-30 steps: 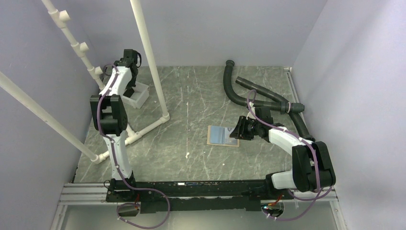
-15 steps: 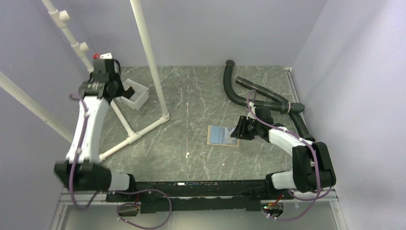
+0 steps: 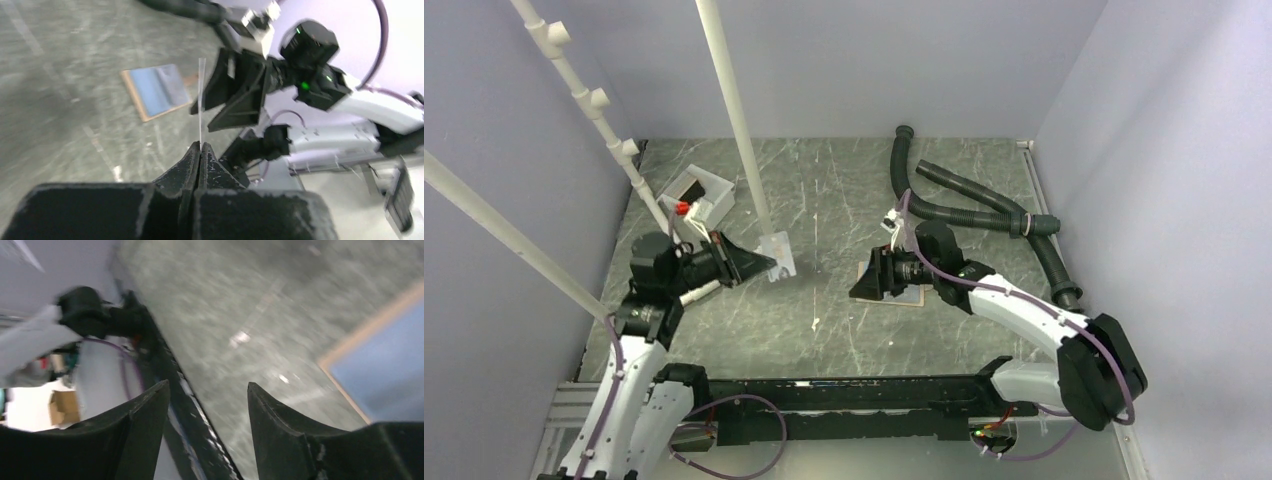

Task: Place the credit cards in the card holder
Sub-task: Insert the credit card into the card holder.

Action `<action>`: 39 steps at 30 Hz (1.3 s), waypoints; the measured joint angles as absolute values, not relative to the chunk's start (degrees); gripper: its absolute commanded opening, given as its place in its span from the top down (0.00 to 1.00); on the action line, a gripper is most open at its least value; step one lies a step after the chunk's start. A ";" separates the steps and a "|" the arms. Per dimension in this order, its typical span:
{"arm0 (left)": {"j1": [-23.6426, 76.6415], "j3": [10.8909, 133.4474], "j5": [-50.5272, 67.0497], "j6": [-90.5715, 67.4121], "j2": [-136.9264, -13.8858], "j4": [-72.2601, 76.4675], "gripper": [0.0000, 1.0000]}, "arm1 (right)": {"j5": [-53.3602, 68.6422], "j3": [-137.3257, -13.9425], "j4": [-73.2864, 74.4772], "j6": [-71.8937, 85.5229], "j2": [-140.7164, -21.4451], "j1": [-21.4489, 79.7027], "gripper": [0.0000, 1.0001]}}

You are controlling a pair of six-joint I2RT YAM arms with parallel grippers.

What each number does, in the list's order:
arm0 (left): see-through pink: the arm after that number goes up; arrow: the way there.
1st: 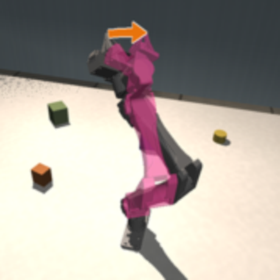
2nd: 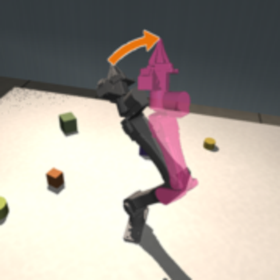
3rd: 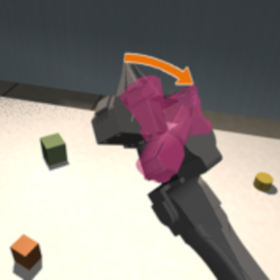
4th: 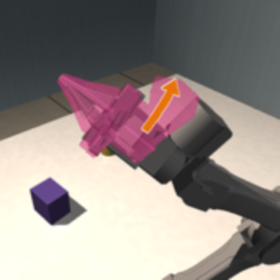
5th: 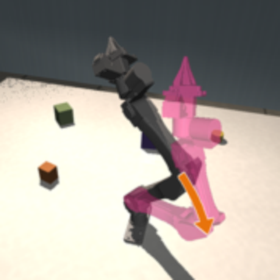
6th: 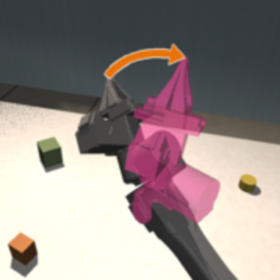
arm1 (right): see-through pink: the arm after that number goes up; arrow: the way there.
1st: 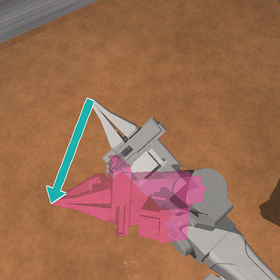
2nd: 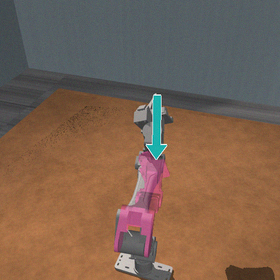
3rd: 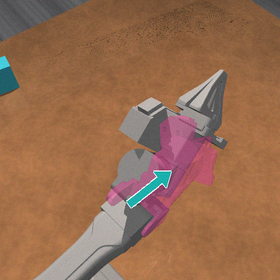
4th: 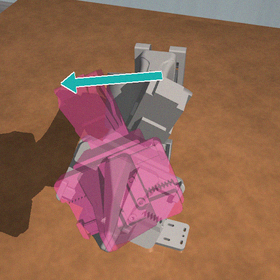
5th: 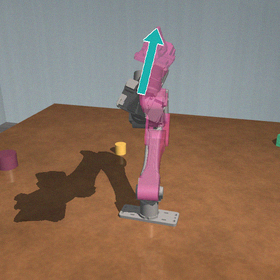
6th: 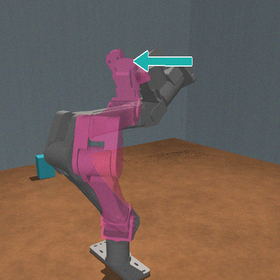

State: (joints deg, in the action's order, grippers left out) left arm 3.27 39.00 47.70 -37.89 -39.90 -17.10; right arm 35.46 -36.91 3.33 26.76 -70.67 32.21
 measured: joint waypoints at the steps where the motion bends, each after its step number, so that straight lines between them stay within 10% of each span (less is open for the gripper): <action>1: 5.52 35.16 48.51 -41.82 -37.95 -9.67 1.00 | 37.06 -36.82 0.30 29.02 -69.63 33.12 0.34; 11: 24.34 27.59 45.10 -55.53 -47.72 30.85 1.00 | 42.54 -36.82 -37.17 57.12 -72.34 34.87 0.45; 27: 25.76 27.44 42.09 -56.66 -49.04 39.13 1.00 | 42.76 -31.97 -48.03 64.95 -64.60 33.54 0.40; 39: 25.76 27.42 42.24 -59.59 -53.41 45.98 1.00 | 44.23 -36.49 -49.52 65.21 -68.64 34.44 0.87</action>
State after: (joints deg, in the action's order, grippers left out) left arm 25.76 27.42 42.24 -59.59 -53.41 45.98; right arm 44.23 -36.49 -49.52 65.21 -68.64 34.44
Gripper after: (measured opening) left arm 0.010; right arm 0.251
